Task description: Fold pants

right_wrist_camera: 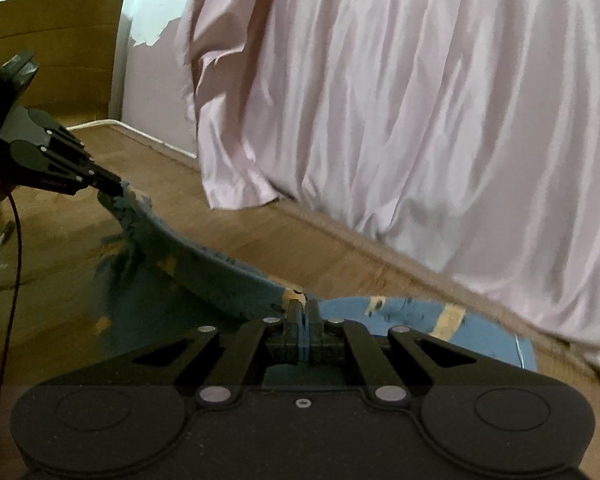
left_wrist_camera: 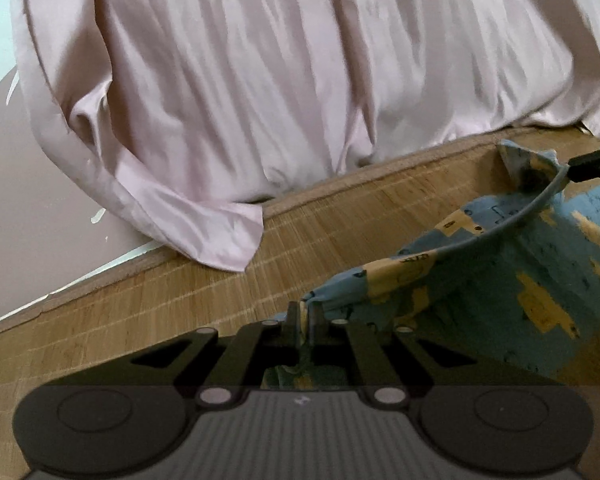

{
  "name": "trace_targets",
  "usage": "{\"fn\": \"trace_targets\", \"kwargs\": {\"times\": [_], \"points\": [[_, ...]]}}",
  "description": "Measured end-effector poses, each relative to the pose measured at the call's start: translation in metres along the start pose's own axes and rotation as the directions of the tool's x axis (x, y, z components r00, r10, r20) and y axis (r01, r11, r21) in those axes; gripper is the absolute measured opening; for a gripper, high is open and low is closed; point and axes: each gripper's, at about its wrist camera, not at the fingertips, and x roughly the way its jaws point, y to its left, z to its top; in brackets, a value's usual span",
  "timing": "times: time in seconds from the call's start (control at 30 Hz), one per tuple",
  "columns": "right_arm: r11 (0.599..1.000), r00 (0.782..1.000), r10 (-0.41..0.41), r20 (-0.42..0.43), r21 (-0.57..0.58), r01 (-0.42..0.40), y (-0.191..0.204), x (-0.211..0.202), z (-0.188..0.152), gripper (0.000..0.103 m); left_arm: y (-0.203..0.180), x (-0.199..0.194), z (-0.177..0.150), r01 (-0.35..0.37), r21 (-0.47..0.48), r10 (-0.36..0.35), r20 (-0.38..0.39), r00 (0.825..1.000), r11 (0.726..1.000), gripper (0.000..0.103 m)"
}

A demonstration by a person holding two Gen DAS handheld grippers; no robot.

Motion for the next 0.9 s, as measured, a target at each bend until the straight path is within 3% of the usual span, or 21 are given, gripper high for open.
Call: {"fn": "trace_targets", "kwargs": {"times": [0.3,0.4,0.57,0.67,0.9], "points": [[0.995,0.998,-0.050,-0.044,0.088,0.053,0.029,0.002,-0.042,0.000,-0.022,0.004,-0.034,-0.025,0.067,0.025,-0.001,1.000,0.997,0.004],[0.990,0.997,-0.066,-0.038,0.123,0.071,0.031,0.003,-0.044,0.000,-0.021,0.008,-0.035,-0.027,0.074,0.027,0.001,1.000,0.997,0.004],[0.995,0.997,-0.072,-0.004,0.074,0.072,0.041,-0.007,-0.038,0.000,-0.016,0.002,-0.028,-0.014,0.085,0.012,0.018,1.000,0.996,0.004],[0.999,0.999,-0.038,-0.029,0.020,0.039,0.053,-0.017,-0.041,0.000,-0.019,0.001,-0.036,0.011,0.108,-0.009,-0.020,1.000,0.994,0.004],[0.999,0.992,-0.012,-0.122,0.050,0.018,0.063,-0.011,-0.059,0.000,-0.025,0.009,-0.058,0.027,0.106,-0.015,-0.110,0.994,0.994,0.004]]}}
